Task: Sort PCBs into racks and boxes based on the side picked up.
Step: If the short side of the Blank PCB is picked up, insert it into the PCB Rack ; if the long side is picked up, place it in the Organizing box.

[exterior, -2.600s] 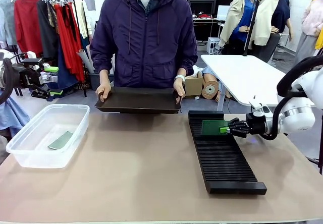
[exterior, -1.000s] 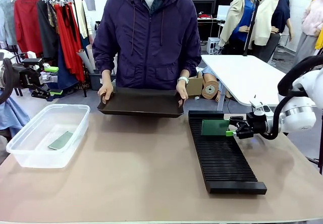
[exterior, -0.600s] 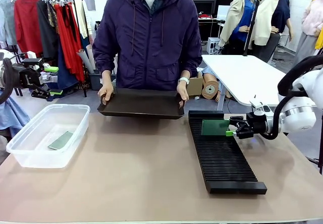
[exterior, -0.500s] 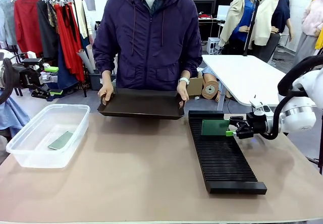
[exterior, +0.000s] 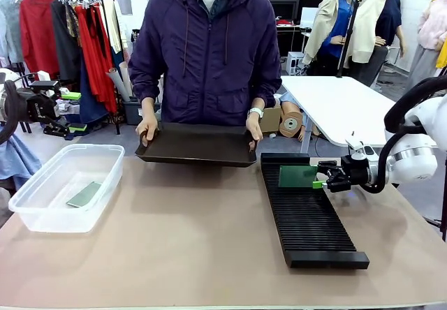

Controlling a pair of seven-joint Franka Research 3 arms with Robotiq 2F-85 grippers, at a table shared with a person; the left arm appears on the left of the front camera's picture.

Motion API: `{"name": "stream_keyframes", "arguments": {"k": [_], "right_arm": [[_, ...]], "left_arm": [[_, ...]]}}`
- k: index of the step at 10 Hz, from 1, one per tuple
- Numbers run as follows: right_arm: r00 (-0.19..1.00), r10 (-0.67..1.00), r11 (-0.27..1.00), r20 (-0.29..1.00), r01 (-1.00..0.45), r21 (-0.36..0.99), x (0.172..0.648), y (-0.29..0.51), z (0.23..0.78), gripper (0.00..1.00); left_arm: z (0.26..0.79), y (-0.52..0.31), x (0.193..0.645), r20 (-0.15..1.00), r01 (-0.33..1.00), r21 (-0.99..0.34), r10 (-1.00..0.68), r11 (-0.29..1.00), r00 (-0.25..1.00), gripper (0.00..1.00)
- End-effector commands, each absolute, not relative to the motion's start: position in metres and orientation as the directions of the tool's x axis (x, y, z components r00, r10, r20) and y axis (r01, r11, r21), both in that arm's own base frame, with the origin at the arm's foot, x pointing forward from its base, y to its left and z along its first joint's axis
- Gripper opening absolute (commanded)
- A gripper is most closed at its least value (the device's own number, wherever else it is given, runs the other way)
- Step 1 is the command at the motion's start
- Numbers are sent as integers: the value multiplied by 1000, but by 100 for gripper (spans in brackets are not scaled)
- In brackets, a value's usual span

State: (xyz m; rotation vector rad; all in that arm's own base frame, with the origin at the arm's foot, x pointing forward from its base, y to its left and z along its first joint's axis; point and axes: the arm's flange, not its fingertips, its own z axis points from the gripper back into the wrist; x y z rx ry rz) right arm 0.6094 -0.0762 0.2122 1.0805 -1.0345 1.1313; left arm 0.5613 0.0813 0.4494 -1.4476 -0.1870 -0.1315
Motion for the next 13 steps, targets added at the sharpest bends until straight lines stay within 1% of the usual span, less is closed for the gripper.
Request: {"name": "stream_keyframes", "arguments": {"k": [1,2,3,5,9,10,12,13], "right_arm": [[121,165,95,979,-990,106,610,-76,215,100],[131,162,95,978,-989,117,609,-76,212,100],[149,143,53,978,-988,143,610,-72,222,100],[138,134,49,981,-990,133,613,-71,238,100],[168,137,-17,976,-985,172,607,-62,286,100],[201,119,-39,972,-978,207,598,-59,303,100],[387,67,-72,920,-918,391,575,-52,337,100],[491,32,-62,871,-868,492,566,-49,351,100]], "left_arm": [[452,82,560,214,210,-971,23,117,976,100],[452,82,560,214,210,-971,23,117,976,100],[452,82,560,214,210,-971,23,117,976,100],[452,82,560,214,210,-971,23,117,976,100],[452,82,560,214,210,-971,23,117,976,100],[452,82,560,214,210,-971,23,117,976,100],[452,82,560,214,210,-971,23,117,976,100],[452,82,560,214,210,-971,23,117,976,100]]}}
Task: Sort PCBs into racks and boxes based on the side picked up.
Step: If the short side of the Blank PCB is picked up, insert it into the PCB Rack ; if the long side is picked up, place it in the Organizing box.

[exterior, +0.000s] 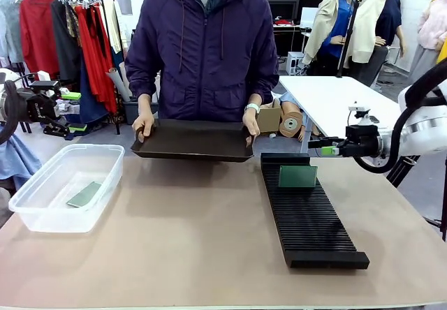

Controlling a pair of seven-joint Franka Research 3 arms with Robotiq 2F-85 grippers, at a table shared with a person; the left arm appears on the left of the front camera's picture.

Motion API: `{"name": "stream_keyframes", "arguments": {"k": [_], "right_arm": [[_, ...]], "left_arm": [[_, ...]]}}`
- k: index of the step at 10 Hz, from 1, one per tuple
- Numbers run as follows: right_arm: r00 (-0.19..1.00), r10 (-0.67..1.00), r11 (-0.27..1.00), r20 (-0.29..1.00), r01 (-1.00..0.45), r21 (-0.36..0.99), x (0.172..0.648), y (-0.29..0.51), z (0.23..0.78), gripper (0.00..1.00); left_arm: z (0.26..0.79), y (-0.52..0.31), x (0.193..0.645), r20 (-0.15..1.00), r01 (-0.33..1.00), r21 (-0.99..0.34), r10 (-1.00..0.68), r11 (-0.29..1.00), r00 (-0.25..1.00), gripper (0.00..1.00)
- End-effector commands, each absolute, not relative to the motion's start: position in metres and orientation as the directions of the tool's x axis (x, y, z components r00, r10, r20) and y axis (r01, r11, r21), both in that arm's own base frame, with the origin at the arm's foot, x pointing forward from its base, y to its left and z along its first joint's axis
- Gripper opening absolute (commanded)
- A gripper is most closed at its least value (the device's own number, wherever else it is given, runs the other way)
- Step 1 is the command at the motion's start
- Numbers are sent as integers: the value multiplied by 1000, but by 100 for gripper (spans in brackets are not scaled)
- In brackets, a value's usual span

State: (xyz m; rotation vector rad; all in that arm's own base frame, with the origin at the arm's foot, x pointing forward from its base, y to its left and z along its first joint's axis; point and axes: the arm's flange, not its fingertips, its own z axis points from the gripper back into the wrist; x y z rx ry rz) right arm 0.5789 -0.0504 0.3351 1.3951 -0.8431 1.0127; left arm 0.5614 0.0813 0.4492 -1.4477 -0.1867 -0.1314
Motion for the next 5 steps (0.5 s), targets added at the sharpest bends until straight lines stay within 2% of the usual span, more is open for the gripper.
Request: {"name": "stream_keyframes", "arguments": {"k": [1,3,5], "right_arm": [[553,8,-49,833,-832,553,557,-48,364,100],[707,8,-34,707,-707,707,532,-47,398,100],[807,-41,-56,589,-591,805,515,-46,421,100]], "left_arm": [[452,82,560,214,210,-971,23,117,976,100],[452,82,560,214,210,-971,23,117,976,100],[452,82,560,214,210,-971,23,117,976,100]]}}
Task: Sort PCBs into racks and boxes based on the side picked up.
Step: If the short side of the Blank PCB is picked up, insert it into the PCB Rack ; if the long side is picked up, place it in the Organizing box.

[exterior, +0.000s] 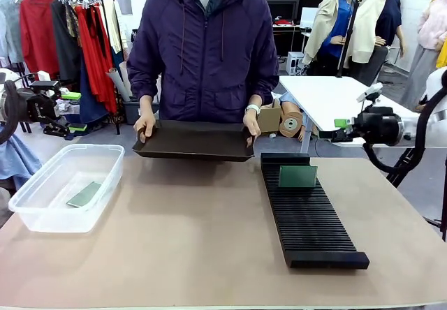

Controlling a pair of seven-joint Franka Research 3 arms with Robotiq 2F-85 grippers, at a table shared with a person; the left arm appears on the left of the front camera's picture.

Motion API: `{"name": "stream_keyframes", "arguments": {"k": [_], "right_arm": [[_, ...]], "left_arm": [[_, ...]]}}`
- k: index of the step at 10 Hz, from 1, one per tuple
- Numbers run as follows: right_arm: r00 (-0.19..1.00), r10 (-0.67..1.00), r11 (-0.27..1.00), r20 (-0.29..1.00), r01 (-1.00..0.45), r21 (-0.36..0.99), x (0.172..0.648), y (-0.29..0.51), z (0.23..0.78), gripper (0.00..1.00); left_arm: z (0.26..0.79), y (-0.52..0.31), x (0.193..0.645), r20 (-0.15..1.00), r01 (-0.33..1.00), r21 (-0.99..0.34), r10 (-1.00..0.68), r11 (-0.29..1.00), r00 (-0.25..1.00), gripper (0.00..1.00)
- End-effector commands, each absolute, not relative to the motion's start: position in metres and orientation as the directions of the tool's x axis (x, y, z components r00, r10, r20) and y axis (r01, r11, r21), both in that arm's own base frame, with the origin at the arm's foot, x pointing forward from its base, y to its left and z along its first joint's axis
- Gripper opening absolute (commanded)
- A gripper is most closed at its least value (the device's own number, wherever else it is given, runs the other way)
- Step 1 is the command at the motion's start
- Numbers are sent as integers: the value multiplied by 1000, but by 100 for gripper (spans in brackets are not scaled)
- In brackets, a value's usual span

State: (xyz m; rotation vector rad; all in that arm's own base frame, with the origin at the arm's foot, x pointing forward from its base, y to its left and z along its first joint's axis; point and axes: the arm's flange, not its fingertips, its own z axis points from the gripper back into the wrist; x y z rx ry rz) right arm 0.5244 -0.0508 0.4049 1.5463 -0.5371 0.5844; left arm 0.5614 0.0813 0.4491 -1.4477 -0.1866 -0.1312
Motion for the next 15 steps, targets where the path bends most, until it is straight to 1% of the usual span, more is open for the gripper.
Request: {"name": "stream_keyframes", "arguments": {"k": [1,3,4,5,6,7,15], "right_arm": [[852,-40,-61,521,-523,850,506,-44,432,100],[922,-48,-75,383,-386,920,497,-44,448,100],[951,-25,-75,308,-309,948,493,-45,452,100],[964,0,-56,266,-265,963,491,-45,456,100],[957,-3,-42,290,-289,956,491,-44,462,100],[944,-4,-64,330,-329,942,496,-46,447,100],[944,-4,-64,330,-329,942,496,-46,447,100]], "left_arm": [[452,82,560,214,210,-971,23,117,976,100],[452,82,560,214,210,-971,23,117,976,100],[452,82,560,214,210,-971,23,117,976,100],[452,82,560,214,210,-971,23,117,976,100],[452,82,560,214,210,-971,23,117,976,100],[452,82,560,214,210,-971,23,117,976,100],[452,82,560,214,210,-971,23,117,976,100]]}}
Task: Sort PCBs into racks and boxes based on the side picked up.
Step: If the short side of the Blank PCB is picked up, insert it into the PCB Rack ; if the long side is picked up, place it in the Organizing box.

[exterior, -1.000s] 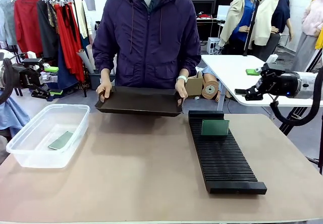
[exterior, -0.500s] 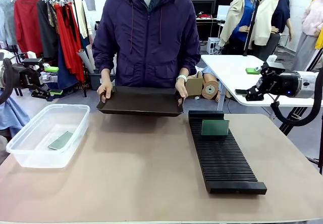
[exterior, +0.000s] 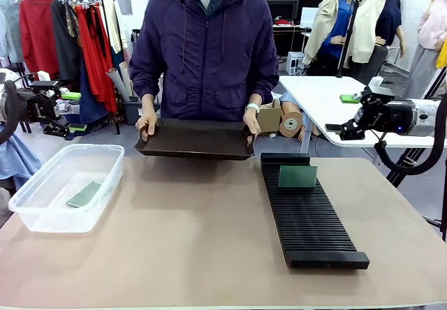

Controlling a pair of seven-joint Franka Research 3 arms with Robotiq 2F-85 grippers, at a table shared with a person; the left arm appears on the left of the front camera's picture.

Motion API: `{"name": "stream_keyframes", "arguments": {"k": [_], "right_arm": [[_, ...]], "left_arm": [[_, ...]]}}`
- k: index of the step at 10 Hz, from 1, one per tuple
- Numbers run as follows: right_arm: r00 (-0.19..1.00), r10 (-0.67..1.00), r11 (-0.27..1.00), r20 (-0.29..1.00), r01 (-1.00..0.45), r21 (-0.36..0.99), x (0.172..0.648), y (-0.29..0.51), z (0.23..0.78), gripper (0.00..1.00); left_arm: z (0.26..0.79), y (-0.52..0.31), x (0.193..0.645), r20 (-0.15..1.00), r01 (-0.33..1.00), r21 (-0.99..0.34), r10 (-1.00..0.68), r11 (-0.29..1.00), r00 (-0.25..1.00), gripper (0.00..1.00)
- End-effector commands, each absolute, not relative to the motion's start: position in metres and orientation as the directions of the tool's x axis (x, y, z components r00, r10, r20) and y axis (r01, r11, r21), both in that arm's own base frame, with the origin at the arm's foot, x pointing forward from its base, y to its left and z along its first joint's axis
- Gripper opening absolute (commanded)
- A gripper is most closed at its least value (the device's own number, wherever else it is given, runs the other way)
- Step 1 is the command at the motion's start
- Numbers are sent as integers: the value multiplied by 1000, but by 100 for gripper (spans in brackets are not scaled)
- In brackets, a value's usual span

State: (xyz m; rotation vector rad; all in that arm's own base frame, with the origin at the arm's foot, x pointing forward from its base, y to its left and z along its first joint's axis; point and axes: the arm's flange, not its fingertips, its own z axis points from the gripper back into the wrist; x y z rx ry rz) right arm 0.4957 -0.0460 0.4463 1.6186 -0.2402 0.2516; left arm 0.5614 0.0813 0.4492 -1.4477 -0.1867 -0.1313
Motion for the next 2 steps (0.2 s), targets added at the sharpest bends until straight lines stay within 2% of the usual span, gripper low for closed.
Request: {"name": "stream_keyframes", "arguments": {"k": [1,2], "right_arm": [[944,-4,-64,330,-329,942,496,-46,447,100],[944,-4,-64,330,-329,942,496,-46,447,100]], "left_arm": [[452,82,560,214,210,-971,23,117,976,100],[452,82,560,214,210,-971,23,117,976,100]]}}
